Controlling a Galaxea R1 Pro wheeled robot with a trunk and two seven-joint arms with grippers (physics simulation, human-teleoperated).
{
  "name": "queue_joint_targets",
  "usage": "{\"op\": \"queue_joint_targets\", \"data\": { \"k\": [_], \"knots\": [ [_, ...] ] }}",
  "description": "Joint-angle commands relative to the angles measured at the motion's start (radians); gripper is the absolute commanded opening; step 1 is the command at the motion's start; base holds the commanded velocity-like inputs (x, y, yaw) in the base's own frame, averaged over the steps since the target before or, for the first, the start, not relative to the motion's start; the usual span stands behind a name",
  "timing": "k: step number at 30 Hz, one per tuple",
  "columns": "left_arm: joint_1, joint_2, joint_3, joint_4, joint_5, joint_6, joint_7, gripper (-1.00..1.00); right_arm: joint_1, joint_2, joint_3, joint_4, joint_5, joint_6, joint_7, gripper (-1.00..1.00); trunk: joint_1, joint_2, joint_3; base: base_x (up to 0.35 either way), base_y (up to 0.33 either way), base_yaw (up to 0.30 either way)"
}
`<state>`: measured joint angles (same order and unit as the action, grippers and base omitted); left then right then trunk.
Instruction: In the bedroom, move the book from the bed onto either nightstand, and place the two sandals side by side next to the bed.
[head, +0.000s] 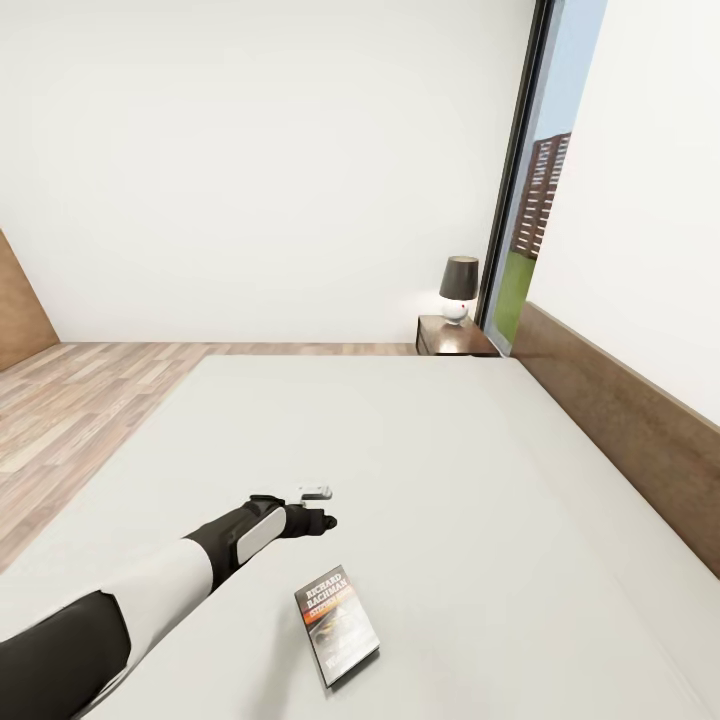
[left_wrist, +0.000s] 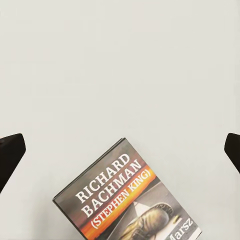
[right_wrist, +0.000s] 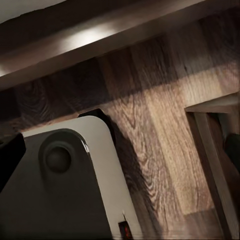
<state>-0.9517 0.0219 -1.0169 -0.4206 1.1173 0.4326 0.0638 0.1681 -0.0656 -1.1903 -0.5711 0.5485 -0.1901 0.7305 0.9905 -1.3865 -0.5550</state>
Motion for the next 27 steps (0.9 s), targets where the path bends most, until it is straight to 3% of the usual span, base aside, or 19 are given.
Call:
{"op": "queue_joint_targets", "data": {
  "k": [1,4,12,27],
  "knots": [
    [-0.001,0.001,-0.006,-0.003,0.01,0.002,0.007,1.0,-0.001,0.0,0.008,0.009,0.01,-0.007,-0.02,1.0,0.0,-0.001,-0.001,0.0,0.0,0.0],
    [-0.001,0.0,-0.006,-0.003,0.01,0.002,0.007,1.0,-0.001,0.0,0.047,0.028,0.009,-0.007,-0.088,1.0,0.0,-0.001,-0.001,0.0,0.0,0.0],
    [-0.001,-0.001,-0.006,-0.003,0.01,0.002,0.009,1.0,-0.001,0.004,0.106,0.06,0.008,-0.007,-0.188,1.0,0.0,-0.001,-0.001,0.0,0.0,0.0],
    [-0.001,-0.012,-0.006,0.0,0.011,0.0,0.01,1.0,-0.014,0.0,0.143,0.083,0.007,-0.007,-0.227,1.0,0.0,-0.001,-0.001,0.0,0.0,0.0]
  ]
}}
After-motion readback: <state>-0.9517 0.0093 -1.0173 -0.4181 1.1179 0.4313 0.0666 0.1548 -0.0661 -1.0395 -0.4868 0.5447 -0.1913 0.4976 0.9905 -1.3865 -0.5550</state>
